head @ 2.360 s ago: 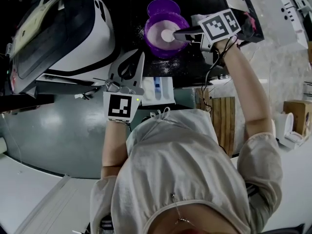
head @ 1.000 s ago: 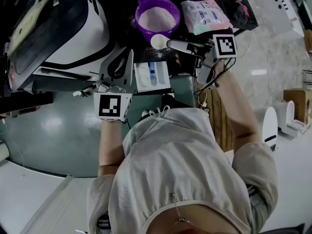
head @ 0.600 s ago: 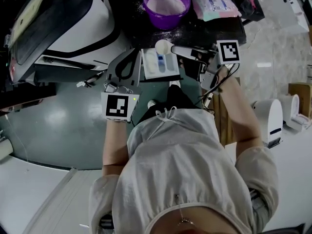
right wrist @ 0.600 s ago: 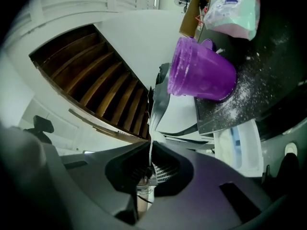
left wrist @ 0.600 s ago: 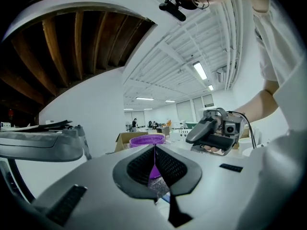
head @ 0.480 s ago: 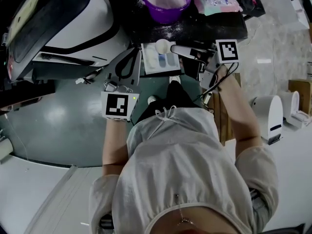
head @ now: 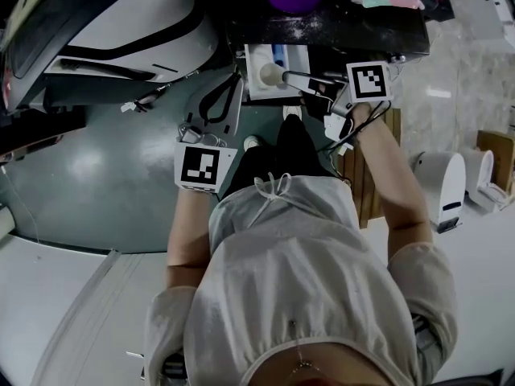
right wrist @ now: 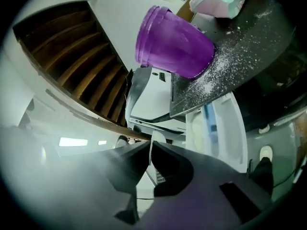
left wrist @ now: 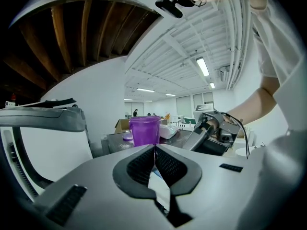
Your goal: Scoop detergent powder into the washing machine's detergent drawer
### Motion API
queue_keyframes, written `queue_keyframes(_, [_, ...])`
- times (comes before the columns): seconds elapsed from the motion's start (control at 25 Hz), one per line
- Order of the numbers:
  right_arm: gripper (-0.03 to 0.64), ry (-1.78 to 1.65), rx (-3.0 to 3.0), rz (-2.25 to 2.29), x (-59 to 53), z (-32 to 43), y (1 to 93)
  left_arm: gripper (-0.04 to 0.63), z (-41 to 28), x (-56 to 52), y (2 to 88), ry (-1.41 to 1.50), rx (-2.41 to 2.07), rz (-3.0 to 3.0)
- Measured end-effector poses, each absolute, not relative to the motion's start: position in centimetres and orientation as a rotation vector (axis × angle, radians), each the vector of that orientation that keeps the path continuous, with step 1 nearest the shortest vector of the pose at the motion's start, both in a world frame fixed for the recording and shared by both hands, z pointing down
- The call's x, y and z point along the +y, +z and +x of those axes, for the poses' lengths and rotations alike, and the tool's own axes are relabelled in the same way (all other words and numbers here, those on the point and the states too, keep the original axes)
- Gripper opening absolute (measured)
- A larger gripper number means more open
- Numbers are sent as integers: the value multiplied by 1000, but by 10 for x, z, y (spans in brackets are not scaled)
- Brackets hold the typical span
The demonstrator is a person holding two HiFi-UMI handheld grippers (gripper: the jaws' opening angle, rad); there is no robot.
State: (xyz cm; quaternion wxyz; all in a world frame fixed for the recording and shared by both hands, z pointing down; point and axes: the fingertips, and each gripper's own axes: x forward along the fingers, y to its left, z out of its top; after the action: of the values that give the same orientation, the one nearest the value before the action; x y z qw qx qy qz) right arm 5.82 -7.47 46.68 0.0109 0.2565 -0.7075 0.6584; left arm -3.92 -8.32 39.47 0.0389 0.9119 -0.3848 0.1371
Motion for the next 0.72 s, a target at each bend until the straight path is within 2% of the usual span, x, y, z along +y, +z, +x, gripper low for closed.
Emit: queue_keyframes(0.72, [12,1325,-2094,755,-88,32,547,23,-66,-86,439,473,-1215,2721])
